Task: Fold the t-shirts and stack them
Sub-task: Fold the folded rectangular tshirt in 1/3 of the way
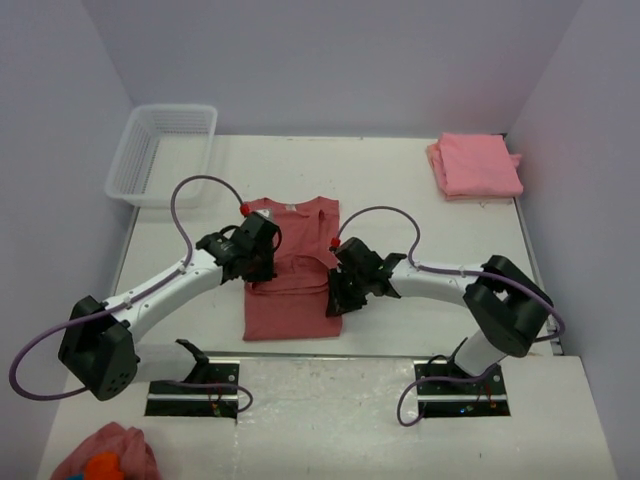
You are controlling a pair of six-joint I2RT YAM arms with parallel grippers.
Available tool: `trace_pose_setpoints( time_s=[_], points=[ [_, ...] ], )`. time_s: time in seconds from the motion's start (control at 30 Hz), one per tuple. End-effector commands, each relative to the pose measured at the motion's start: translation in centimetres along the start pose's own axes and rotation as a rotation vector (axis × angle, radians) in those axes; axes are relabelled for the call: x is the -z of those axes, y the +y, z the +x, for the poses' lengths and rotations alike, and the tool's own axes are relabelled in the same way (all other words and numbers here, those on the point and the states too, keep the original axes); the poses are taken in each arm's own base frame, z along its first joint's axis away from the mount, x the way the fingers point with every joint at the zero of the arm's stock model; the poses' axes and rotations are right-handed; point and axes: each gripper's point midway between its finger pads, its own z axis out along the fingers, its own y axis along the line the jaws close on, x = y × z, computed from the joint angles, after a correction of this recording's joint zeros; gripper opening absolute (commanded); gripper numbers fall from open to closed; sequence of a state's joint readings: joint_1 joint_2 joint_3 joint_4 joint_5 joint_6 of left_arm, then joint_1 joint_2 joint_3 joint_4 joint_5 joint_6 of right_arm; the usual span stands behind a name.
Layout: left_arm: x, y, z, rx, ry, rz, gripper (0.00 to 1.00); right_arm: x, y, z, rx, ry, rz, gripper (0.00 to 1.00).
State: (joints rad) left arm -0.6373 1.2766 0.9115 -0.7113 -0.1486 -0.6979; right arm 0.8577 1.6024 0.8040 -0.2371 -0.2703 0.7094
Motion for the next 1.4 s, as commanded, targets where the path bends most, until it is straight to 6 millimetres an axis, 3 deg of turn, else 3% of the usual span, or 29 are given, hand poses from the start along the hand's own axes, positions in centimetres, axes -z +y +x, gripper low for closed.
trace_pose_setpoints(
  time_s=[0.0,0.1,0.13,0.4,0.67,0.9,1.0,1.3,1.37],
  points=[
    [-0.2,0.1,1.9,0.031,0.028,0.006,0.0,2.6,-0.4,-0.7,0.042,-0.023,0.093,0.26],
    [-0.8,0.1,3.2,0.033,0.049,0.012,0.0,3.3,0.9,-1.7,0.075,-0.036,0.08,0.11],
    [-0.9,0.0,3.5,0.034,0.054,0.014,0.0,3.4,1.2,-1.8,0.089,-0.034,0.073,0.0],
    [-2.0,1.2,5.6,0.04,0.088,-0.033,0.0,2.3,5.1,-3.9,0.159,-0.012,0.034,0.0],
    [-2.7,1.4,7.3,0.041,0.118,-0.039,0.0,-1.5,4.6,-4.2,0.149,0.039,0.058,0.0],
    [-3.5,1.4,7.9,0.03,0.141,-0.048,0.0,-2.9,4.5,-4.0,0.154,0.067,0.055,0.0],
    [-4.1,1.6,8.7,0.029,0.158,-0.06,0.0,-3.6,4.3,-4.4,0.162,0.067,0.079,0.0],
    [-5.4,2.6,11.4,0.005,0.223,-0.099,0.0,-4.4,6.0,-7.3,0.179,0.045,0.089,0.0],
    [-5.5,2.4,11.7,-0.001,0.229,-0.093,0.0,-5.3,5.5,-7.4,0.175,0.06,0.107,0.0]
  ],
)
